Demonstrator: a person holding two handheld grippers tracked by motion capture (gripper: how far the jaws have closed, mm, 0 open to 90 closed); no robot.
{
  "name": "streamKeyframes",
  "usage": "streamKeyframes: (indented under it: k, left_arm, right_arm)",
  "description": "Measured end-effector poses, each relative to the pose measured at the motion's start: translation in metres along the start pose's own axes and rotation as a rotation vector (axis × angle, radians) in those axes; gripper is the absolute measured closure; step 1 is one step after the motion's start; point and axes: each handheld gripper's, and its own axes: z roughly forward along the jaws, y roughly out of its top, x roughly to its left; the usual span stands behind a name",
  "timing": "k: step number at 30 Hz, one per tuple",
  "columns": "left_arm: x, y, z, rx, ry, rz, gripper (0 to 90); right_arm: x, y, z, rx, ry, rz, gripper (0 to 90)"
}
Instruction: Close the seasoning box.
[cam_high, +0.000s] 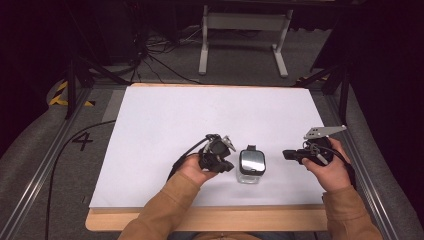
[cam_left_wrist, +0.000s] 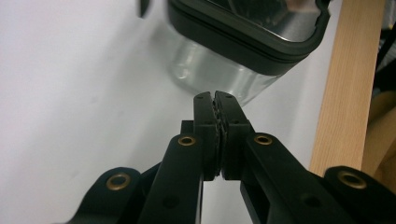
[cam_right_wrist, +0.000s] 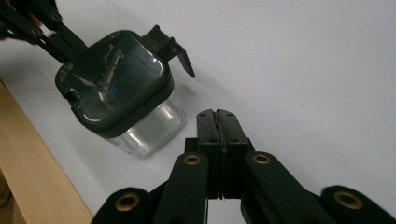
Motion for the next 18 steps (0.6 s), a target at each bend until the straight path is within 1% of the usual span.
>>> streamKeyframes:
  k: [1, 2, 3, 4, 5, 6, 7, 8, 10, 11, 12, 13, 15, 16, 17, 18]
  left_arm:
    - [0.003, -0.003, -0.01, -0.017, 0.01, -0.009, 87.8]
    - [0.005, -0.009, -0.025, -0.046, 0.033, -0.031, 87.7]
    - [0.007, -0.013, -0.031, -0.062, 0.044, -0.043, 87.7]
    - [0.009, -0.02, -0.042, -0.085, 0.064, -0.066, 87.6]
    - [0.011, -0.024, -0.048, -0.097, 0.075, -0.079, 87.5]
    - [0.011, -0.024, -0.048, -0.097, 0.075, -0.079, 87.4]
    - [0.014, -0.031, -0.058, -0.111, 0.097, -0.097, 87.4]
    - [0.017, -0.036, -0.065, -0.127, 0.113, -0.122, 87.1]
    - [0.024, -0.046, -0.076, -0.141, 0.147, -0.157, 86.8]
    - [0.028, -0.053, -0.082, -0.143, 0.17, -0.181, 86.6]
    - [0.032, -0.058, -0.086, -0.141, 0.191, -0.195, 86.5]
    - [0.037, -0.064, -0.091, -0.14, 0.209, -0.221, 86.4]
    - [0.046, -0.075, -0.096, -0.152, 0.237, -0.264, 86.0]
    - [0.046, -0.075, -0.096, -0.152, 0.237, -0.264, 85.6]
    - [0.05, -0.079, -0.099, -0.151, 0.249, -0.277, 85.6]
    - [0.055, -0.084, -0.101, -0.159, 0.26, -0.295, 85.3]
  right_arm:
    - [-0.002, 0.003, 0.0, -0.017, -0.006, -0.004, 90.0]
    - [-0.004, 0.005, -0.002, -0.029, -0.006, 0.002, 90.0]
    - [-0.008, 0.009, -0.004, -0.039, -0.013, 0.004, 90.0]
    - [-0.011, 0.011, -0.005, -0.047, -0.022, 0.002, 90.0]
    - [-0.015, 0.013, -0.008, -0.055, -0.038, 0.007, 90.0]
    - [-0.015, 0.013, -0.008, -0.055, -0.038, 0.007, 90.0]
    - [-0.018, 0.015, -0.009, -0.059, -0.047, 0.009, 90.0]
    - [-0.023, 0.016, -0.01, -0.057, -0.052, 0.013, 89.5]
    - [-0.031, 0.017, -0.01, -0.064, -0.058, 0.028, 86.5]
    - [-0.035, 0.017, -0.01, -0.067, -0.063, 0.033, 86.2]
    - [-0.041, 0.016, -0.009, -0.067, -0.072, 0.042, 85.6]
    - [-0.045, 0.016, -0.009, -0.07, -0.078, 0.05, 85.2]
    - [-0.054, 0.012, -0.008, -0.069, -0.094, 0.071, 83.8]
    - [-0.059, 0.01, -0.007, -0.068, -0.111, 0.076, 82.6]
    - [-0.059, 0.01, -0.007, -0.068, -0.111, 0.076, 82.6]
    - [-0.063, 0.008, -0.006, -0.065, -0.123, 0.083, 80.8]
